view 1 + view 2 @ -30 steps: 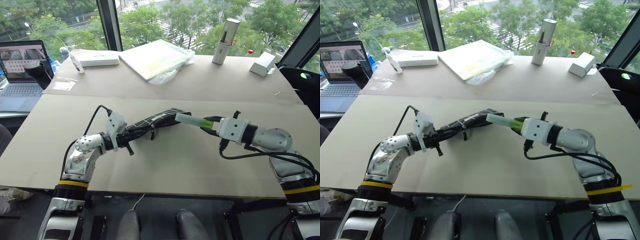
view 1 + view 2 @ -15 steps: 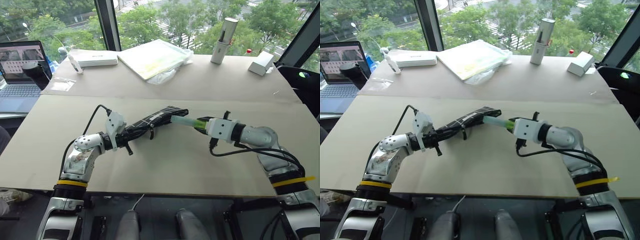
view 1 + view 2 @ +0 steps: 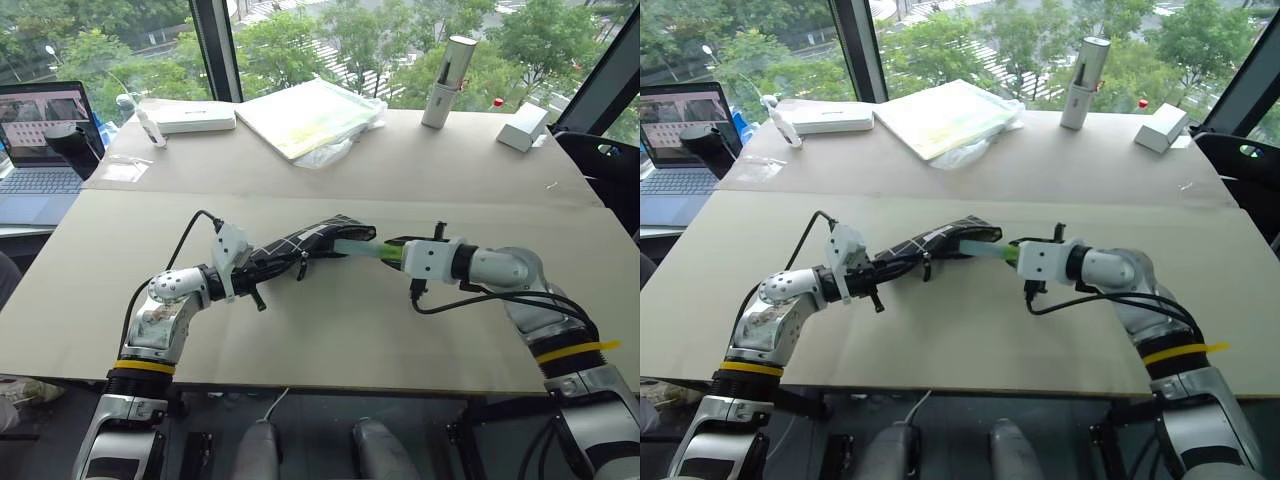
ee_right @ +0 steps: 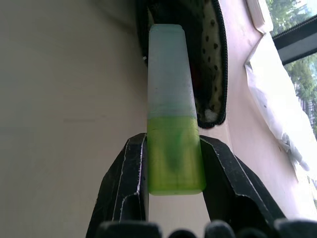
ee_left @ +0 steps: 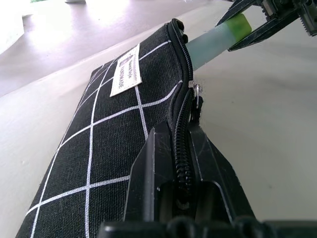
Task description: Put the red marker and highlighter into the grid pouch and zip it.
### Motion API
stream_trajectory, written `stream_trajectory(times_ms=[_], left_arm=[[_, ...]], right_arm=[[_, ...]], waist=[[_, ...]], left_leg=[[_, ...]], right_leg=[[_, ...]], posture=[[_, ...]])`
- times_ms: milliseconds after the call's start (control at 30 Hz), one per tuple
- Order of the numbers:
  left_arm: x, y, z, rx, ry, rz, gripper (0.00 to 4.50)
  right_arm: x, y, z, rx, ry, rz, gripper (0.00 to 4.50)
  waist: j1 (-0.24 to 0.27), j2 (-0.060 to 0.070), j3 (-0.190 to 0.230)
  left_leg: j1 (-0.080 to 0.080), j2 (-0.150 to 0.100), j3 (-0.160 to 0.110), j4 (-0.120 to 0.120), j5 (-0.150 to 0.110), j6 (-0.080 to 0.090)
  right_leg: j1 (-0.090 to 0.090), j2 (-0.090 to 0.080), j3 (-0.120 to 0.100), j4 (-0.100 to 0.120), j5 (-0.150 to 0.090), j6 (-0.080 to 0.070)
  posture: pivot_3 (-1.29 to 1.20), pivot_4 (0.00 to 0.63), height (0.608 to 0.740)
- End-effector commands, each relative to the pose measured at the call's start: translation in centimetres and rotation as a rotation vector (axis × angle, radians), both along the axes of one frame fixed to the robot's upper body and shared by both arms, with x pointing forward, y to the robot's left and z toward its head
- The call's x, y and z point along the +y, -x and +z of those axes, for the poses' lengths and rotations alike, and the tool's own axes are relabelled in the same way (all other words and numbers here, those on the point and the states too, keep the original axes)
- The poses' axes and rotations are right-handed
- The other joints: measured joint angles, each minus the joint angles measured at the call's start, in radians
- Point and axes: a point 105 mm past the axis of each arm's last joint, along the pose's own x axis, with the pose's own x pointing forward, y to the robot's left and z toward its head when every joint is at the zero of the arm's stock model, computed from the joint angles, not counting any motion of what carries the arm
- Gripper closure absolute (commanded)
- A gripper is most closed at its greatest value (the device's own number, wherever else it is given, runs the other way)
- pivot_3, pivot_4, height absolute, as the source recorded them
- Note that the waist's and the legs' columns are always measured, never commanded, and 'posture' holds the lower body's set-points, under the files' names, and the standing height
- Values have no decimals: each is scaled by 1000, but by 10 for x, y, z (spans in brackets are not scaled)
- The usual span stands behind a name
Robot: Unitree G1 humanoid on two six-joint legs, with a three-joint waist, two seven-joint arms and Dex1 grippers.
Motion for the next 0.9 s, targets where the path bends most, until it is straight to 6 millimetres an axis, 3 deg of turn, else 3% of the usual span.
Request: stream_trajectory(times_ms=[33,200,333,433,467,700,833,900], left_arm=[[-6,-1,16,-56,12,-31,4500],[-8,0,17,-57,12,-41,4500],[-9,0,19,-59,13,-44,4500],[-9,0,20,-61,14,-45,4500],[-9,0,20,-62,14,-46,4500],[-8,2,20,-63,16,-41,4500],[-8,1,20,-62,17,-38,4500],[-9,2,19,-62,18,-38,4500]], right_arm=[[19,-3,9,-64,37,72,3417],[45,-2,9,-94,49,149,3417],[77,7,2,-103,65,264,3417],[85,3,4,-119,59,263,3417],[84,-1,6,-120,47,244,2411],[58,-25,29,-203,-8,105,220],[33,-27,48,-181,-160,31,220],[15,-19,66,-80,-391,5,220]], waist=[[0,0,0],[2,0,0],[1,0,0],[0,0,0],[1,0,0],[3,0,0],[2,0,0],[3,0,0]], left_leg=[[0,0,0,0,0,0],[0,0,0,0,0,0],[0,0,0,0,0,0],[0,0,0,0,0,0],[0,0,0,0,0,0],[0,0,0,0,0,0],[0,0,0,0,0,0],[0,0,0,0,0,0]], right_leg=[[0,0,0,0,0,0],[0,0,0,0,0,0],[0,0,0,0,0,0],[0,0,0,1,0,0],[0,0,0,0,0,0],[0,0,0,1,0,0],[0,0,0,0,0,0],[0,0,0,0,0,0]], posture=[[0,150,738],[0,150,738],[0,150,738],[0,150,738],[0,150,738],[0,150,738],[0,150,738],[0,150,738]])
